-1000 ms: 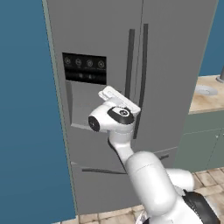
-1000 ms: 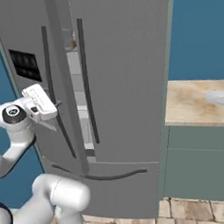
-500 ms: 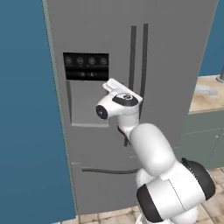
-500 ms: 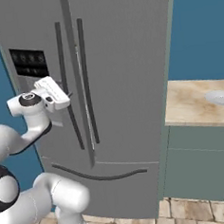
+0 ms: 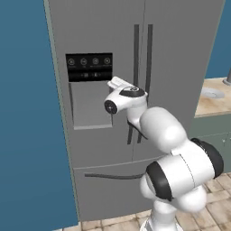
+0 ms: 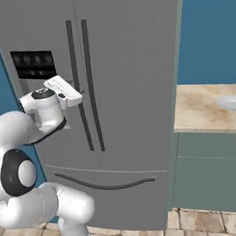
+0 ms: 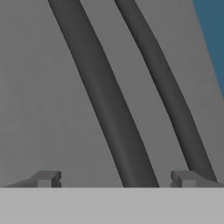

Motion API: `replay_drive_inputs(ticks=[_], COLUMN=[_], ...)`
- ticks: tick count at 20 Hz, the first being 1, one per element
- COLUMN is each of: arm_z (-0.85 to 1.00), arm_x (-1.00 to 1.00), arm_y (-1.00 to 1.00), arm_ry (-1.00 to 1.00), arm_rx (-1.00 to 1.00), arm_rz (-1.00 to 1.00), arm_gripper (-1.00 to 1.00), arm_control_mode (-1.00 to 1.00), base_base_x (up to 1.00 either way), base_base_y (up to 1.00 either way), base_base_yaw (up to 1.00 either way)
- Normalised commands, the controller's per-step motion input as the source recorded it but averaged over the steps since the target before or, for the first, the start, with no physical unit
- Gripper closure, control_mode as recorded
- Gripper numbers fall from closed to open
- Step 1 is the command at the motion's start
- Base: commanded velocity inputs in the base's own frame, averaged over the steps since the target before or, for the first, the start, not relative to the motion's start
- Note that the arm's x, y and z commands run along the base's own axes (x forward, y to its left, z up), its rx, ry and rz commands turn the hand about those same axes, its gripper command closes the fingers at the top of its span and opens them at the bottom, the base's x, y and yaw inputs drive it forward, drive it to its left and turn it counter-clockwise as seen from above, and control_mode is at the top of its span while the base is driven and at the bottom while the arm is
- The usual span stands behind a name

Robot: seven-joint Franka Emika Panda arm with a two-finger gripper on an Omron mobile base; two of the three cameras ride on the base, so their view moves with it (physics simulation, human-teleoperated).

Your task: Place the chicken drumstick on the counter behind the older chicken drumstick on the same shelf of the fridge to maintain FIFO order. Close the fridge door when finished.

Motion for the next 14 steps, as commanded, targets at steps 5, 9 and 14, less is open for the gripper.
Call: replay_drive_inputs(ticks=[5, 9, 14], arm_z=[0.00, 0.00, 0.00], arm_x=[0.66, 0.67, 0.65], arm_y=[0.00, 0.00, 0.00], arm_ry=[0.00, 0.00, 0.00], arm_rx=[0.00, 0.00, 0.00], arm_rz=[0.00, 0.00, 0.00], arm_gripper=[-1.00, -1.00, -1.00], arm_control_mode=[-1.00, -1.00, -1.00], base_base_x=[0.00, 0.00, 0.00], base_base_y=[0.00, 0.00, 0.00], base_base_yaw=[0.00, 0.00, 0.00])
